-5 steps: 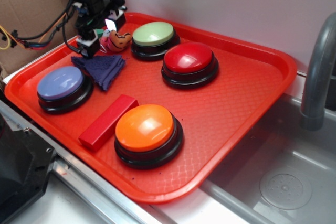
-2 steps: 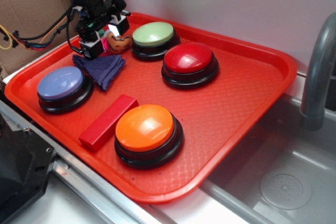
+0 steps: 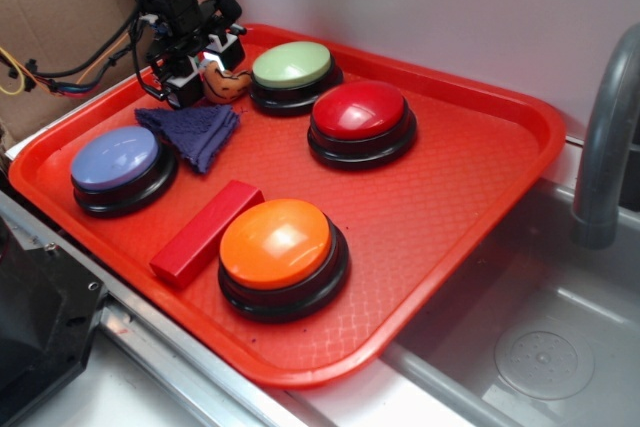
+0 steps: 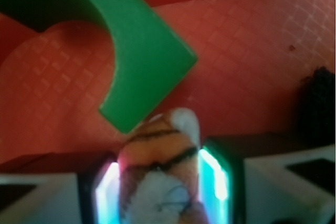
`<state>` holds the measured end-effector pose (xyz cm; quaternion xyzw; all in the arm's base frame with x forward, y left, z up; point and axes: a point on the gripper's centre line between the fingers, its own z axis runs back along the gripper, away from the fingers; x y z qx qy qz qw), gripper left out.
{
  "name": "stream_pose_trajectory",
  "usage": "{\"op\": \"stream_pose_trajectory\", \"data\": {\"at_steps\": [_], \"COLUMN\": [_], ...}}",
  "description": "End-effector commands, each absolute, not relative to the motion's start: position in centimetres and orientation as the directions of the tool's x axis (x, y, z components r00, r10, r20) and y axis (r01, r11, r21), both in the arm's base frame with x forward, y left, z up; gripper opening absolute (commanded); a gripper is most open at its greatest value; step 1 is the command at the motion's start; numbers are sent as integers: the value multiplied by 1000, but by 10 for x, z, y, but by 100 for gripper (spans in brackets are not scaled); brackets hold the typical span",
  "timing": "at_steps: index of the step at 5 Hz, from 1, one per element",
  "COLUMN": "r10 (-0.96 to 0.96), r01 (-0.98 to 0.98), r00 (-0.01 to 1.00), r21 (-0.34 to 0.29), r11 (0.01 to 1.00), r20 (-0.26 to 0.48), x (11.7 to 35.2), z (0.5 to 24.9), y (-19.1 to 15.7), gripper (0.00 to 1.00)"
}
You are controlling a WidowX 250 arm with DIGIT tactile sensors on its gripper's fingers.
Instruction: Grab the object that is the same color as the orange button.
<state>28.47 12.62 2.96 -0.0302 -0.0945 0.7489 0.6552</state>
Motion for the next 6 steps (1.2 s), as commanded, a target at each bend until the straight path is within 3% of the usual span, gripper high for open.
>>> {"op": "stream_pose_trajectory", "data": {"at_steps": [1,2,3,4,5,6], "r10": [956,873,750,575,365,286], "r01": [-960,-888,-756,-573,-354,-279], "r00": [165,417,636,807,917,926], "r21": [-183,-94,-50,-55,-96,-64], "r11": [212,451,653,818,931,958], "r20": [242,252,180,134,162,247], "x": [268,275,268,251,228,221], "z": [105,140,168,191,196,191], "y": [134,123,90,70,60,53], "gripper": [0,0,0,0,0,0]}}
